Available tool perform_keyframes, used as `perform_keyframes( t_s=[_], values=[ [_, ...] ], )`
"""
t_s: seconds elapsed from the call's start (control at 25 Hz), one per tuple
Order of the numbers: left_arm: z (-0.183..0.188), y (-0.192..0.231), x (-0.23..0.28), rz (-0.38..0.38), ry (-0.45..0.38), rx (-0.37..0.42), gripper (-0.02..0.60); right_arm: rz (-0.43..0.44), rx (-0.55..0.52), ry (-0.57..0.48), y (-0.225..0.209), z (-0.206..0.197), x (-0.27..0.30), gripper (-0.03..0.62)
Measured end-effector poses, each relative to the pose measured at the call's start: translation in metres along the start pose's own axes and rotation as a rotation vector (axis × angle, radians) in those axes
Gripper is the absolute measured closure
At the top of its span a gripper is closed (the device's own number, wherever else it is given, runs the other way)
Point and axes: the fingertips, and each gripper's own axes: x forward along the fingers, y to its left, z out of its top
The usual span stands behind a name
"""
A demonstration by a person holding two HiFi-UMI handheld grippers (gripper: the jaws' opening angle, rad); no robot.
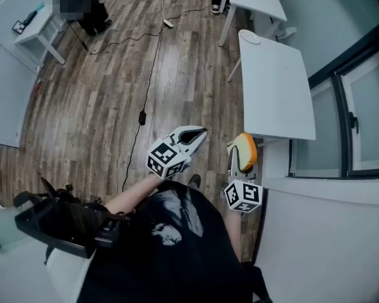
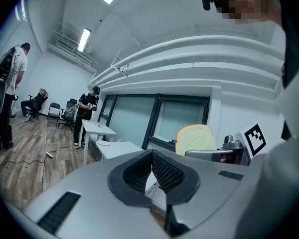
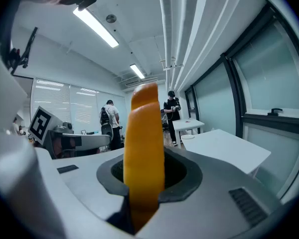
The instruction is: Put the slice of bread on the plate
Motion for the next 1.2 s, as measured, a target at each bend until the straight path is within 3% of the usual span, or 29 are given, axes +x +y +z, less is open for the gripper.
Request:
perform_keyframes(
  t_s=[0.84, 1.04, 1.2],
  values=[
    [0.003, 0.035, -0.026, -0.044, -0.008, -0.033, 0.577, -0.024, 0.054, 0.001, 0.038, -0.008, 0.027, 0.496],
    [-0.002, 0.053, -0.032, -0.058, -0.016, -0.093, 0.577, -0.04, 0.074, 0.012, 0.049, -0.016, 0.036, 0.496],
    [-0.011, 0.066, -0.027, -0.061, 0.021, -0.098, 0.577, -0.04, 0.094, 0.031, 0.048, -0.021, 0.047, 0.496]
  ],
)
